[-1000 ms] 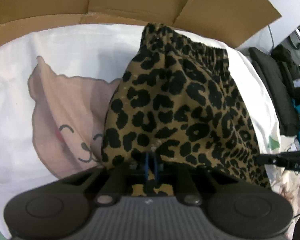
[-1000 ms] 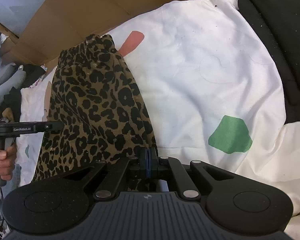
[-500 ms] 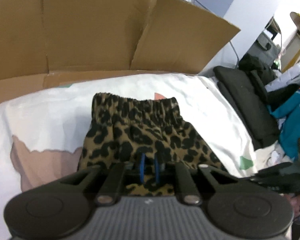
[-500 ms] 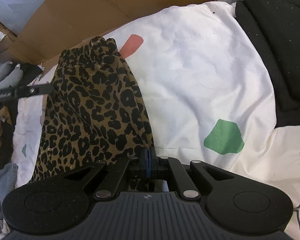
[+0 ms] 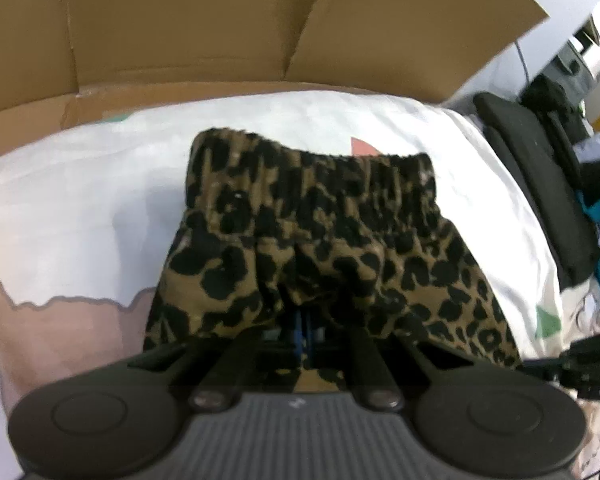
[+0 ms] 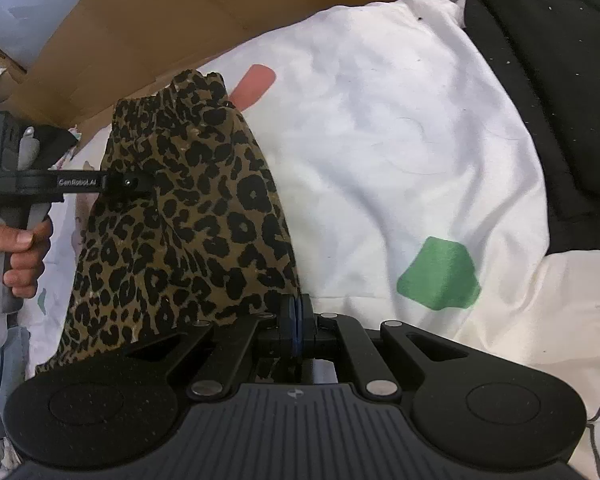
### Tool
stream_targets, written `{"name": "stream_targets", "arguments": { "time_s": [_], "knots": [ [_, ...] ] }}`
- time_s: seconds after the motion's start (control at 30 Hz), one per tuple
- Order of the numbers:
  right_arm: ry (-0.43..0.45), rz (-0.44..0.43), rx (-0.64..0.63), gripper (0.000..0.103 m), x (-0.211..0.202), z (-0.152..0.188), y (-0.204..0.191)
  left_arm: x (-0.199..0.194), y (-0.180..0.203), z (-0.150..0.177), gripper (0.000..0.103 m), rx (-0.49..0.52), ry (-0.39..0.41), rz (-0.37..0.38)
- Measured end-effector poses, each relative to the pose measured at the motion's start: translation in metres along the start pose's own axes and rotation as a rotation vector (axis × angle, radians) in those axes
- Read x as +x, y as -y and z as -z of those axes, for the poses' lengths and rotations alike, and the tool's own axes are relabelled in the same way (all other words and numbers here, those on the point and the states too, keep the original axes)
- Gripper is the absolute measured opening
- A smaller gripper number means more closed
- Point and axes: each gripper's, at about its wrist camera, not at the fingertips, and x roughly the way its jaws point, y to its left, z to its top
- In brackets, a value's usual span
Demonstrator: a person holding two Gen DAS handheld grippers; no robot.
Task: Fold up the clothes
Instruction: 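Close both grippers on the elastic waistband and lift it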
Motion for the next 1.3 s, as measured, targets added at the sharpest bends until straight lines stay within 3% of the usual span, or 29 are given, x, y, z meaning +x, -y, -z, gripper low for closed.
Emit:
{"name": "stream_targets", "arguments": {
  "time_s": [0.2, 0.43, 0.47, 0.53, 0.77, 0.87, 1.0, 1.13, 1.2, 1.3],
  "knots": [
    [0.019, 0.014, -0.032, 0.004, -0.01, 0.0, -0.012, -0.019, 0.011, 0.004, 0.006, 0.038, 0.003, -0.032],
    [0.144, 0.017, -0.046, 0.011, -0.025, 0.001, -0.024, -0.05, 0.018, 0.006, 0.013, 0.055, 0.066, -0.026],
    [0.168, 0.023, -0.056, 0.02, -0.025, 0.001, -0.027, -0.05, 0.018, 0.004, 0.013, 0.053, 0.075, -0.028],
    [0.208, 0.025, -0.079, 0.025, -0.025, -0.001, -0.033, -0.05, 0.017, 0.0, 0.013, 0.049, 0.093, -0.033],
    [0.269, 0.041, -0.167, 0.025, -0.006, -0.014, -0.069, -0.029, 0.026, -0.011, 0.014, 0.073, 0.091, -0.02],
    [0.22, 0.015, -0.143, 0.026, 0.013, -0.017, -0.071, -0.012, 0.02, -0.01, 0.013, 0.067, 0.064, -0.043],
    [0.137, 0.049, -0.129, 0.025, 0.039, -0.016, -0.058, -0.002, 0.023, -0.01, 0.01, 0.1, 0.05, -0.077],
    [0.137, 0.069, -0.148, 0.021, 0.035, -0.016, -0.057, -0.012, 0.022, -0.01, 0.011, 0.082, 0.052, -0.074],
    [0.128, 0.089, -0.133, 0.024, 0.028, -0.017, -0.055, -0.021, 0.021, -0.008, 0.01, 0.073, 0.062, -0.075],
    [0.092, 0.053, -0.159, 0.025, 0.018, -0.019, -0.058, -0.036, 0.019, -0.007, 0.016, 0.076, 0.084, -0.063]
  ]
}}
